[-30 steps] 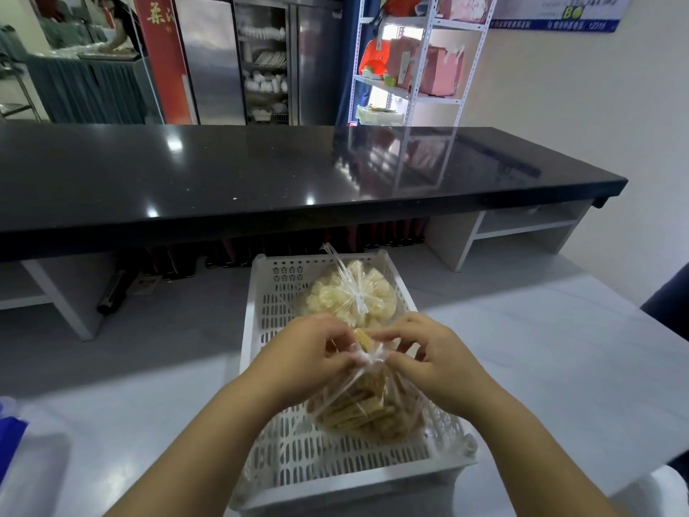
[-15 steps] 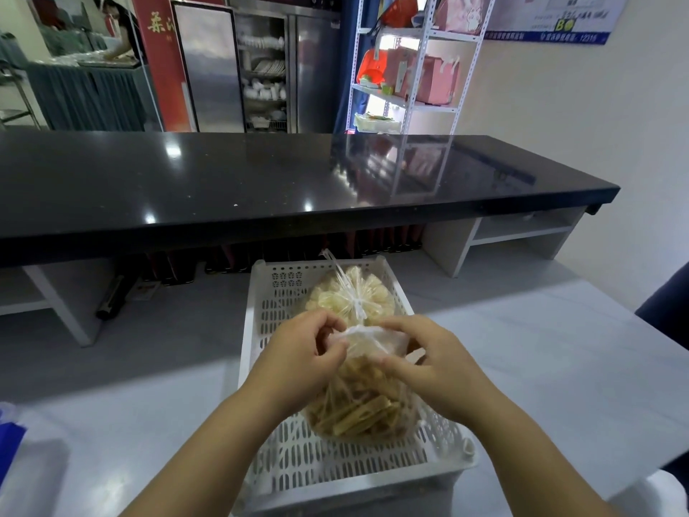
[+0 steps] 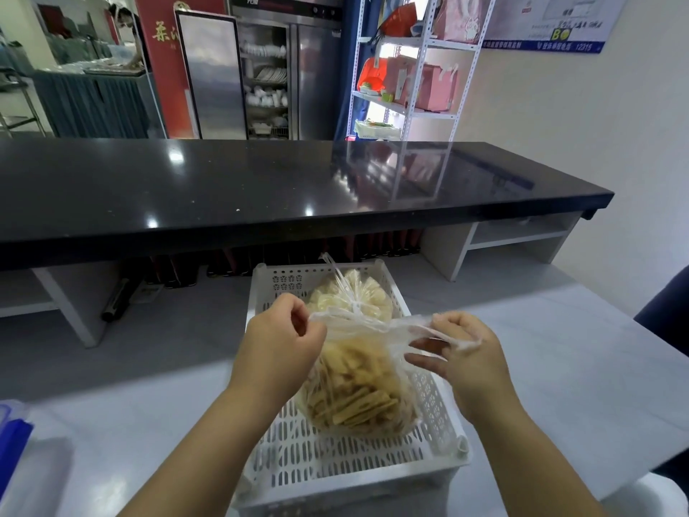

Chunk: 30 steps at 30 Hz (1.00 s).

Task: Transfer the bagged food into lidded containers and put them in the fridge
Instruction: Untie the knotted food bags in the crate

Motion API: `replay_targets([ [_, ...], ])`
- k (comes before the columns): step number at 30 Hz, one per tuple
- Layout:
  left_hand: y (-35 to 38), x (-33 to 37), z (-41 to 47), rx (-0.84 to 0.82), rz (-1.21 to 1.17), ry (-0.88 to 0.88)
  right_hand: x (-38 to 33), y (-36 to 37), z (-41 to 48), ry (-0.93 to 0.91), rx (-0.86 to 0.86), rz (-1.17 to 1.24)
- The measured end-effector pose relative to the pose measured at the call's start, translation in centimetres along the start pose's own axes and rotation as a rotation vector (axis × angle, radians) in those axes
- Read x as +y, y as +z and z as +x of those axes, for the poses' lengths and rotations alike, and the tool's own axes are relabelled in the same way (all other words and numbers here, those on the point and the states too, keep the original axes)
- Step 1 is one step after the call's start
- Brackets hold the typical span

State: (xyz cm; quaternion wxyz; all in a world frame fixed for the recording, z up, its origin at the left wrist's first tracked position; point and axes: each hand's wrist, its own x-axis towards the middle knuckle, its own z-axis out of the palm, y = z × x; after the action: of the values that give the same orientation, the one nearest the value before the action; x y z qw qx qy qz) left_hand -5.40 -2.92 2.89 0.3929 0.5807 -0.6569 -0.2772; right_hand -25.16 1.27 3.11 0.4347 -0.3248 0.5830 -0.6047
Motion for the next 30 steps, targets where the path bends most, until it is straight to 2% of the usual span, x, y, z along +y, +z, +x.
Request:
replay_targets([
  [2,-0.1,0.2,0.0,-0.096,-0.05,-0.006,-0.5,-0.5,0.0,0.087,-0.213,0.043],
  [4,-0.3,0.4,0.1,-0.18,-0.032,0.005,-0.8,-1.4,-0.1,0.036,-0.461,-0.173],
  [6,-0.5,0.6,0.1,-0.194,-0.015,0.003,-1.2,-2.7,-0.1,0.014,-0.711,-0.369],
  [8,-0.5,0.6,0.0,-0.167,-0.039,-0.022,-1.6,-3.9,0.0,0.033,-0.865,-0.423],
  [10,-0.6,0.7,-0.2,-0.139,-0.088,-0.048,-2.3,-4.3,0.1,-0.005,-0.734,-0.43],
  [12,-0.5,0.8,-0.4,-0.13,-0.132,-0.079,-3.0,-3.9,0.4,-0.036,-0.424,-0.403],
  [14,-0.4,0.9,-0.5,-0.11,-0.162,-0.099,-3.7,-2.7,0.6,-0.044,-0.24,-0.409],
  [16,-0.4,1.0,-0.4,-0.09,-0.201,-0.101,-4.4,-1.1,0.7,-0.047,-0.236,-0.537],
  [19,-0.3,1.0,-0.2,-0.074,-0.247,-0.1,-4.8,1.5,0.7,-0.071,-0.32,-0.76],
  [25,-0.5,0.3,0.7,-0.056,-0.245,-0.132,-4.4,3.7,1.4,0.044,-0.463,-1.012],
  [27,-0.8,0.0,1.2,-0.072,-0.277,-0.145,-3.8,3.8,1.2,0.06,-0.466,-1.037],
  [30,-1.2,-0.1,1.7,-0.125,-0.313,-0.154,-3.2,4.3,0.7,0.011,-0.389,-0.934],
])
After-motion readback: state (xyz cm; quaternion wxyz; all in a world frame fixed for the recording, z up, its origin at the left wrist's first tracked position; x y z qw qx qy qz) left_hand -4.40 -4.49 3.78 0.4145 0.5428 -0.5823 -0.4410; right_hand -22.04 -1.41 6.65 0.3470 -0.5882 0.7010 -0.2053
